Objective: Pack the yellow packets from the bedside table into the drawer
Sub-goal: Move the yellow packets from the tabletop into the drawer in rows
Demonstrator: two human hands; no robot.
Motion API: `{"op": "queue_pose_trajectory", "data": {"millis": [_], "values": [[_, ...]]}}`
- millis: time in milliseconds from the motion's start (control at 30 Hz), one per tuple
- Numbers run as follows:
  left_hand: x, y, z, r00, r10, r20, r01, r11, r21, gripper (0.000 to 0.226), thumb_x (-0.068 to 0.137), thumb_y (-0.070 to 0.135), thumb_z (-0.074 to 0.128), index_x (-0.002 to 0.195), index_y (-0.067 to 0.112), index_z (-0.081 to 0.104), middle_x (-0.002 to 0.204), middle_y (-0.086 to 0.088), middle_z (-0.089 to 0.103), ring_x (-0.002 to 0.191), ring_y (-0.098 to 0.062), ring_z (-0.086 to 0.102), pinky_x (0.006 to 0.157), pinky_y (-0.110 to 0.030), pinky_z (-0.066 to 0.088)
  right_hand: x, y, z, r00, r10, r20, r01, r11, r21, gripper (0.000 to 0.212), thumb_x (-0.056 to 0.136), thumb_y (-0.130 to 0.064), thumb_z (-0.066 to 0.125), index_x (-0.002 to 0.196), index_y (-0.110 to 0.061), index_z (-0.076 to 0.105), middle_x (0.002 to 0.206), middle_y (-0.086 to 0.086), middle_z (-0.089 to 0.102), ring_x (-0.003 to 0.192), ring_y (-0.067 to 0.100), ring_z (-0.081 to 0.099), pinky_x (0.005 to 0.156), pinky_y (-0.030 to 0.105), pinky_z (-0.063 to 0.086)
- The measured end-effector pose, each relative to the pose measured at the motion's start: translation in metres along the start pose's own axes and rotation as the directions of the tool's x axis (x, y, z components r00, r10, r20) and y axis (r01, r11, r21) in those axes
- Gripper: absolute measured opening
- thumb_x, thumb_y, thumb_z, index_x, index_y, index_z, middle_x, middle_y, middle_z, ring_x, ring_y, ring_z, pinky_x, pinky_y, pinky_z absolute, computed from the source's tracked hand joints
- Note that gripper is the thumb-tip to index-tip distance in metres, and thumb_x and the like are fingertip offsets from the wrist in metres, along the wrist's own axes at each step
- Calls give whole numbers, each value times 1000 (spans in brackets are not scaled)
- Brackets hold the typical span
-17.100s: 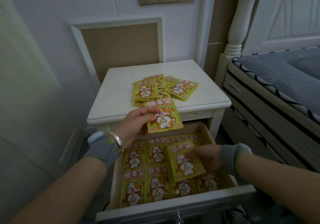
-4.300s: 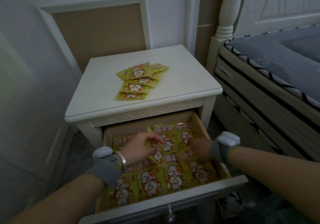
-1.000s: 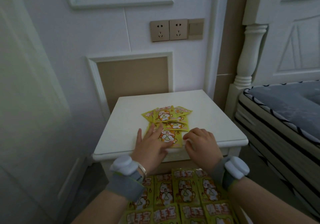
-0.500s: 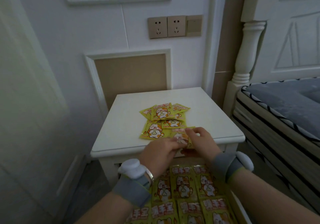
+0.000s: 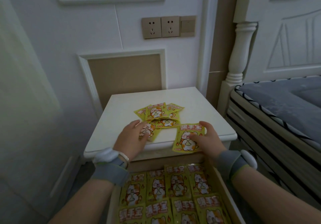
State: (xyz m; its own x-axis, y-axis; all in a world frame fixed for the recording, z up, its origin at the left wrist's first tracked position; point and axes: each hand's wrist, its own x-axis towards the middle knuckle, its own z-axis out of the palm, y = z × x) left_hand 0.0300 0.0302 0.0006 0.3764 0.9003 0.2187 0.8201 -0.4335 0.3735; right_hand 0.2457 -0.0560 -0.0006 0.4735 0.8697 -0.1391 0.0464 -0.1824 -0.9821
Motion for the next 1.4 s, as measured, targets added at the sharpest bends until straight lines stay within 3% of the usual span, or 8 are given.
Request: {"op": "queue_pose_trajectory", "data": {"millis": [133, 300, 433, 600, 867, 1000, 1200, 1400], "values": [[-1, -1, 2, 986, 24, 168, -54, 984, 173, 52, 96, 51, 37, 142, 28, 40, 149, 2, 37, 135, -20, 39, 110, -32, 33, 5, 2, -2, 1000, 0, -11, -1, 1000, -13, 63, 86, -8, 65, 141, -19, 35, 131, 13, 54, 108, 27, 61, 92, 41, 53], [-4, 1, -8, 1000, 3, -1, -3, 1000, 3, 36, 91, 47, 50, 80, 19, 68, 87, -2, 59, 85, -19, 56, 68, -29, 39, 9, 5, -1, 1000, 17, 7, -17, 1000, 7, 63, 85, -11, 66, 140, -22, 35, 131, 13, 54, 107, 29, 63, 93, 45, 53], [-8, 1, -7, 999, -41, 13, 42, 999, -12, 14, 87, 38, 59, 96, 28, 60, 107, -2, 61, 102, -23, 57, 81, -34, 47, 10, 4, -1, 1000, 11, 7, -11, 1000, 2, 63, 86, -10, 64, 140, -21, 34, 132, 13, 54, 108, 29, 62, 94, 44, 53], [-14, -1, -19, 979, -163, 124, 168, 985, -35, 73, 84, 34, 65, 144, 34, 23, 129, -14, 53, 113, -34, 56, 93, -36, 46, 4, 4, -2, 999, 1, 42, 0, 1000, -19, 62, 88, -9, 62, 142, -20, 33, 132, 11, 52, 98, 23, 62, 86, 36, 55], [-33, 2, -33, 937, -127, 326, 288, 810, -511, 26, 86, 12, 65, 109, 23, 65, 115, -9, 67, 102, -23, 67, 87, -30, 56, 0, 5, -16, 915, 70, 397, -12, 989, -148, 79, 85, -3, 65, 144, -36, 24, 120, 10, 62, 91, 26, 70, 72, 37, 61], [-43, -2, -37, 871, -85, 484, 397, 702, -591, 21, 86, 9, 64, 103, 21, 70, 109, -9, 71, 95, -24, 70, 83, -31, 57, -1, 11, -26, 804, 208, 557, -20, 946, -324, 85, 83, -1, 66, 140, -49, 25, 133, 11, 54, 105, 31, 65, 88, 49, 55], [-54, -22, -26, 690, 21, 723, 404, 818, -409, 21, 88, 2, 60, 101, 19, 64, 115, -13, 68, 95, -20, 68, 81, -28, 57, -3, 19, -31, 777, 211, 593, 17, 935, -354, 85, 85, 0, 63, 131, -61, 26, 130, 11, 53, 107, 32, 64, 86, 49, 56], [-43, -55, 35, 820, -175, 545, 200, 980, 13, 29, 88, 15, 62, 116, 20, 65, 132, -3, 57, 113, -16, 58, 88, -19, 47, -4, 19, -19, 659, 303, 689, 156, 840, -519, 53, 88, -7, 61, 114, -54, 57, 130, -1, 56, 109, 22, 63, 93, 38, 54]]}}
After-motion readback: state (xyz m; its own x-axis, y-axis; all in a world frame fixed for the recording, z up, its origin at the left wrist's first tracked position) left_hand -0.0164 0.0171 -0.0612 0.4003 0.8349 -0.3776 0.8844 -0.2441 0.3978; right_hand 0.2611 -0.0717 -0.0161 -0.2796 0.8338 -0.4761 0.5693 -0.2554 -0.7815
